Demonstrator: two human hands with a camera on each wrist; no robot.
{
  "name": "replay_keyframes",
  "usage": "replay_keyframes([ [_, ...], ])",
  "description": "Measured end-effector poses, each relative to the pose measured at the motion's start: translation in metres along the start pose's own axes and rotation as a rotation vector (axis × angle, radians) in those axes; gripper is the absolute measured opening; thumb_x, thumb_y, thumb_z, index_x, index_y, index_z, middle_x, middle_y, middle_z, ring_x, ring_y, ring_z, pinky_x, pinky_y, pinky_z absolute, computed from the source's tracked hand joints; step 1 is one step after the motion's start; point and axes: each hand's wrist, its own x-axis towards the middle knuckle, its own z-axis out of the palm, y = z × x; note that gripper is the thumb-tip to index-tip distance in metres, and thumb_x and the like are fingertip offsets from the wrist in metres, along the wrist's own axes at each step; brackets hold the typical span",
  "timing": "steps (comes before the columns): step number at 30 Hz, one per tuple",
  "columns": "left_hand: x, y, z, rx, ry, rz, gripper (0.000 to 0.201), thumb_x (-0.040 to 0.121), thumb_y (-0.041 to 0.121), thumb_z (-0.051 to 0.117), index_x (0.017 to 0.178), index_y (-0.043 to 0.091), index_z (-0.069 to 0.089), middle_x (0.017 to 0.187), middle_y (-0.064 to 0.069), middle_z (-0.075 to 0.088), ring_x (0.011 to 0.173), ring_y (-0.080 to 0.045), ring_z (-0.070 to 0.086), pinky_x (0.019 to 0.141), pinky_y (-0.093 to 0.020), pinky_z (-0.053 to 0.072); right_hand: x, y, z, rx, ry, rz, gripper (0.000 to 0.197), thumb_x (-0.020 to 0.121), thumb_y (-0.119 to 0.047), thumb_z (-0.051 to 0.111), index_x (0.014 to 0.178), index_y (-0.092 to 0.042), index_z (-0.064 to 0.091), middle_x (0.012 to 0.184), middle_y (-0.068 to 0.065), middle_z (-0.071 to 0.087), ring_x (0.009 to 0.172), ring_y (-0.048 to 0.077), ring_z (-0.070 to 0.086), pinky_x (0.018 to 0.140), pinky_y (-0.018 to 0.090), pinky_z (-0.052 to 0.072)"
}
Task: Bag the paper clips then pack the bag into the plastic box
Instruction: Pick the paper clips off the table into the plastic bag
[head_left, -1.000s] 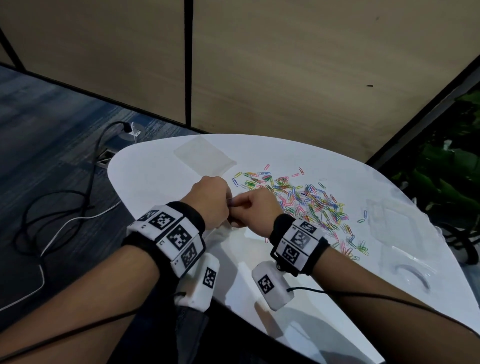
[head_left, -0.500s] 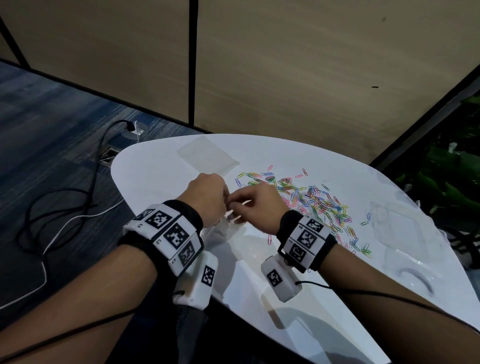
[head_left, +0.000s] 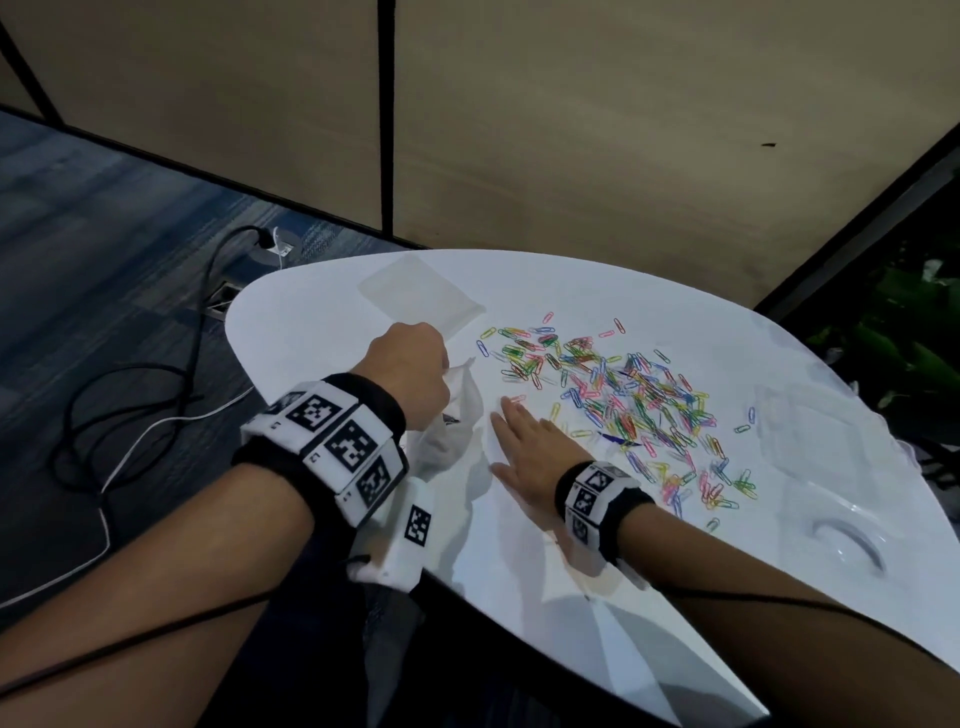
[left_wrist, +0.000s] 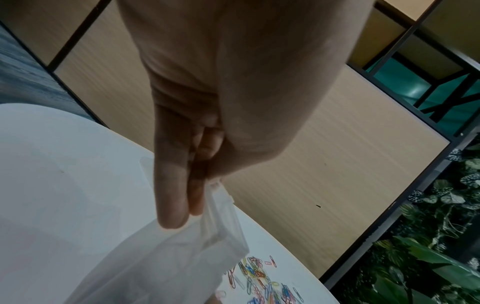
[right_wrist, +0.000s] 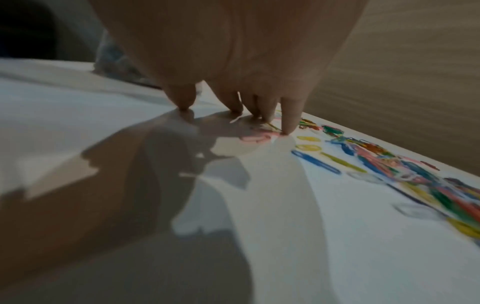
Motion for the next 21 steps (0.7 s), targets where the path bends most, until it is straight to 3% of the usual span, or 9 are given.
replay_keyframes([
  [5, 0.000, 0.005, 0.002, 0.017, -0.016, 0.000, 0.027, 0.087, -0.001, 0.053, 0.101, 0.003, 0.075, 0.093, -0.018, 0.074, 0.088, -0.035, 0.073, 0.086, -0.041, 0.061, -0.044, 0.040, 0.023, -0.184, 0.007, 0.030, 0.066, 0.100, -0.048, 0.013, 0.154, -0.017, -0.008, 0.162, 0.002, -0.016, 0.151, 0.025, -0.008, 0.120, 0.054, 0.004],
  [8, -0.001, 0.009, 0.004, 0.016, -0.020, 0.004, 0.028, 0.088, -0.001, 0.052, 0.106, -0.002, 0.073, 0.094, -0.020, 0.075, 0.089, -0.035, 0.074, 0.086, -0.043, 0.061, -0.061, 0.073, 0.027, -0.238, -0.011, 0.110, 0.066, 0.097, -0.054, 0.010, 0.153, -0.025, -0.011, 0.161, -0.002, -0.019, 0.150, 0.032, -0.009, 0.116, 0.064, 0.007],
  [11, 0.000, 0.012, 0.007, 0.030, -0.035, 0.018, 0.029, 0.088, -0.002, 0.051, 0.109, -0.004, 0.072, 0.094, -0.021, 0.075, 0.090, -0.035, 0.074, 0.087, -0.043, 0.061, -0.067, 0.088, 0.029, -0.128, -0.047, 0.240, 0.065, 0.100, -0.048, 0.021, 0.153, -0.027, -0.010, 0.161, 0.002, -0.022, 0.149, 0.038, -0.002, 0.113, 0.063, 0.024],
  [13, 0.002, 0.014, 0.010, 0.041, -0.044, 0.020, 0.029, 0.087, -0.004, 0.052, 0.108, -0.004, 0.072, 0.094, -0.021, 0.075, 0.090, -0.035, 0.074, 0.087, -0.043, 0.061, -0.062, 0.091, 0.031, -0.022, -0.092, 0.283, 0.078, 0.097, -0.034, 0.045, 0.154, -0.023, -0.007, 0.162, 0.007, -0.018, 0.148, 0.042, 0.003, 0.110, 0.058, 0.033],
  [15, 0.003, 0.015, 0.010, 0.047, -0.048, 0.015, 0.029, 0.087, -0.004, 0.052, 0.108, -0.004, 0.072, 0.095, -0.020, 0.075, 0.090, -0.035, 0.074, 0.087, -0.043, 0.061, -0.056, 0.094, 0.032, 0.019, -0.066, 0.279, 0.087, 0.086, -0.015, 0.060, 0.154, -0.013, 0.006, 0.161, 0.015, -0.001, 0.145, 0.043, 0.016, 0.111, 0.051, 0.037],
  [18, 0.006, 0.017, 0.011, 0.049, -0.053, 0.010, 0.030, 0.086, -0.004, 0.052, 0.108, -0.004, 0.072, 0.094, -0.020, 0.075, 0.090, -0.035, 0.074, 0.086, -0.044, 0.062, -0.050, 0.096, 0.024, 0.017, 0.112, 0.216, 0.039, 0.092, -0.004, 0.051, 0.130, -0.002, 0.051, 0.135, 0.018, 0.045, 0.114, 0.034, 0.053, 0.093, 0.037, 0.049],
  [21, 0.007, 0.020, 0.015, 0.045, -0.060, 0.020, 0.028, 0.086, -0.004, 0.052, 0.107, -0.004, 0.072, 0.095, -0.020, 0.074, 0.089, -0.036, 0.074, 0.086, -0.044, 0.062, -0.049, 0.099, 0.011, 0.084, 0.205, 0.278, 0.019, 0.096, -0.013, 0.053, 0.099, -0.005, 0.070, 0.104, 0.011, 0.062, 0.087, 0.024, 0.062, 0.077, 0.028, 0.050],
])
